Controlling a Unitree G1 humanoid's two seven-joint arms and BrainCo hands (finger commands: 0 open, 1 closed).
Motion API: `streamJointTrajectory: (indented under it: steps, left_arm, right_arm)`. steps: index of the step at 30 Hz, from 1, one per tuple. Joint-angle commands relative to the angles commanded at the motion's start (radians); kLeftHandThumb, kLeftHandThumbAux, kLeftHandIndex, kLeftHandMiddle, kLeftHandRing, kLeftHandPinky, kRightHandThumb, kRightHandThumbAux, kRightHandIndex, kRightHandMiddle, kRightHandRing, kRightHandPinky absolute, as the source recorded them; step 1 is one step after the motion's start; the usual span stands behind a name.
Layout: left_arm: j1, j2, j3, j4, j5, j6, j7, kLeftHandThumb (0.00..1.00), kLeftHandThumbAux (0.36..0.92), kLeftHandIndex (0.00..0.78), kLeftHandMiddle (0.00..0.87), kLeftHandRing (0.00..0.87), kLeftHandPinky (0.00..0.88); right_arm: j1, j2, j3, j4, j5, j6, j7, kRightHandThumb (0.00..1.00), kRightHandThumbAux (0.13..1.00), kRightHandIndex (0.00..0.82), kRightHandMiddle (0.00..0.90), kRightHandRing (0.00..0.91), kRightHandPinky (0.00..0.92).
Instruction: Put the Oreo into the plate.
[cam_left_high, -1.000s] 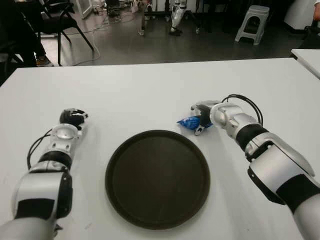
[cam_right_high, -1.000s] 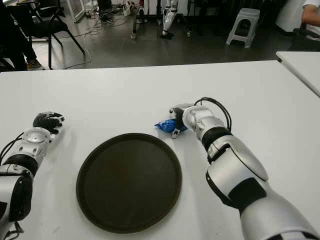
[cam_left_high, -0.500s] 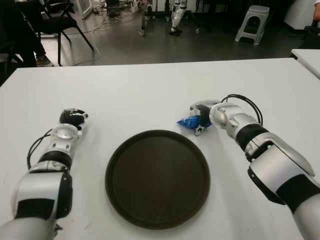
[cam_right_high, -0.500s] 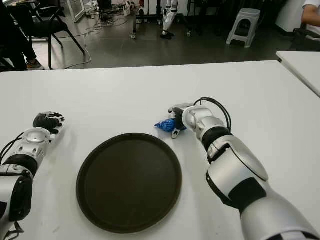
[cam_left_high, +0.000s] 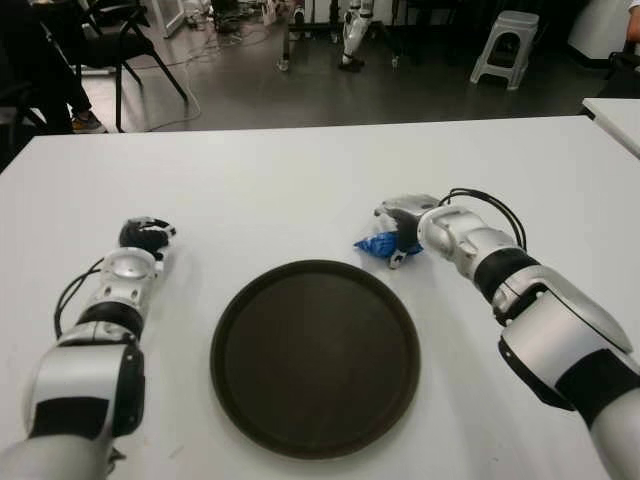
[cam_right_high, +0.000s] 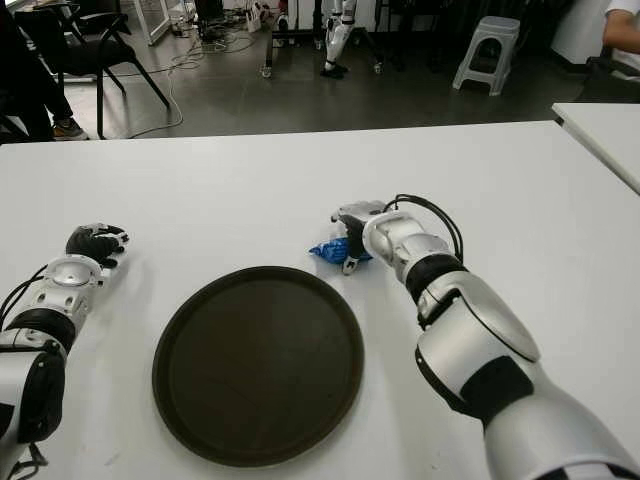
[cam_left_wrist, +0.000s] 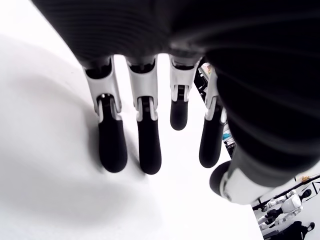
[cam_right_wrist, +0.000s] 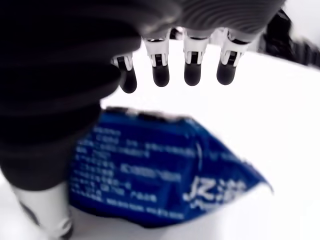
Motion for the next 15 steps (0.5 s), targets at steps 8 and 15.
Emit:
streamJointTrajectory:
  steps: [8,15]
  left_arm:
    - [-0.001,0.003,-0.015,0.0,0.012,0.007,0.005,0.678,0.725,0.398,0.154,0.165,0.17]
    - [-0.004,0.005,-0.02,0.0,0.014,0.016,0.005,0.68,0.724,0.4,0.157,0.168,0.173]
  right_arm:
    - [0.002,0.008,-0.01,0.005,0.012,0.02,-0.009,0.68,0.738,0.406,0.088,0.04,0.045]
    - [0.009,0.012,-0.017,0.003,0.016,0.036,-0.026,0.695,0.732,0.413,0.085,0.043,0.063]
